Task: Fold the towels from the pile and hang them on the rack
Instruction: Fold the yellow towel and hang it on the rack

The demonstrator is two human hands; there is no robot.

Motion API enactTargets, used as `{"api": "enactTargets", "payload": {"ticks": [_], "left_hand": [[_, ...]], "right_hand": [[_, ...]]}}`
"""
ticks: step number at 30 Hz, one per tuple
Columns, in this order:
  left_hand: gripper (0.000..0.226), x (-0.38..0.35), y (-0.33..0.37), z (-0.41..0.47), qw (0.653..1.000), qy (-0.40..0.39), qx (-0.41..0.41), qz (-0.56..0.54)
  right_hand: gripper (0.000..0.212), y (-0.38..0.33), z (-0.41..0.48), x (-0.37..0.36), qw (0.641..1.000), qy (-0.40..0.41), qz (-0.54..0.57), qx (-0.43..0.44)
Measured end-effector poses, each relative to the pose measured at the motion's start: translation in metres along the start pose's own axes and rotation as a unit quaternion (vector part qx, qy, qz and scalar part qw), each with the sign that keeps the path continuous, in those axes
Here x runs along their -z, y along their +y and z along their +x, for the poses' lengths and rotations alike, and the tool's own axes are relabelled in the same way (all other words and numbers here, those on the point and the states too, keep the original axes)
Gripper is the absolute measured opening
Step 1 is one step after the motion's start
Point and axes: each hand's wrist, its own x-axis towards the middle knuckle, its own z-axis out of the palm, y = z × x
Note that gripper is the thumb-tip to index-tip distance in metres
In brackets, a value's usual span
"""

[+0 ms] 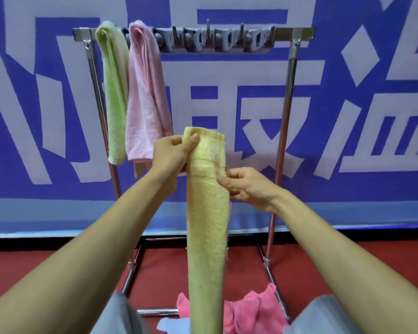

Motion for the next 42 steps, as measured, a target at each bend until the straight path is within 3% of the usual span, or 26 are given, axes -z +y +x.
{"api": "enactTargets", "payload": {"ticks": [4, 10, 16, 19, 21, 23, 28, 30, 33, 39, 42], "left_hand": [[0.021, 0.006, -0.049, -0.002, 0.998, 0.005, 0.067, -0.018], [0.015, 0.016, -0.12, -0.017, 0.98, 0.031, 0.189, -0.062], [0.012, 0.025, -0.17, -0.032, 0.921, 0.055, 0.315, -0.22], [0.019, 0.024, -0.176, -0.04, 0.917, -0.033, 0.306, -0.254], [0.029, 0.02, -0.174, -0.044, 0.935, -0.099, 0.284, -0.189], [0.039, 0.016, -0.176, -0.045, 0.952, -0.117, 0.262, -0.109], [0.03, 0.014, -0.182, -0.063, 0.951, -0.161, 0.263, -0.04], [0.035, 0.014, -0.183, -0.07, 0.943, -0.201, 0.267, -0.005], [0.024, 0.015, -0.185, -0.08, 0.936, -0.241, 0.255, 0.03], [0.014, 0.004, -0.183, -0.086, 0.962, -0.195, 0.174, 0.075], [0.017, -0.001, -0.176, -0.084, 0.973, -0.179, 0.135, 0.047]], "right_hand": [[0.018, 0.051, 0.004, -0.001, 0.999, -0.016, -0.01, -0.041], [0.013, 0.117, 0.002, -0.01, 0.996, 0.091, -0.016, -0.018], [0.014, 0.138, 0.009, -0.018, 0.985, 0.146, -0.096, 0.002], [0.014, 0.143, 0.012, -0.02, 0.981, 0.164, -0.106, 0.016], [0.015, 0.144, 0.013, -0.023, 0.978, 0.169, -0.119, 0.023], [0.019, 0.139, 0.014, -0.024, 0.976, 0.182, -0.115, 0.03], [0.024, 0.127, 0.005, -0.019, 0.975, 0.205, -0.078, 0.033], [0.024, 0.125, 0.001, -0.017, 0.975, 0.221, -0.034, 0.007], [0.024, 0.124, -0.003, -0.014, 0.962, 0.264, 0.035, -0.055], [0.015, 0.129, -0.005, -0.01, 0.94, 0.264, 0.169, -0.135], [0.027, 0.133, -0.006, -0.01, 0.938, 0.241, 0.191, -0.157]]}}
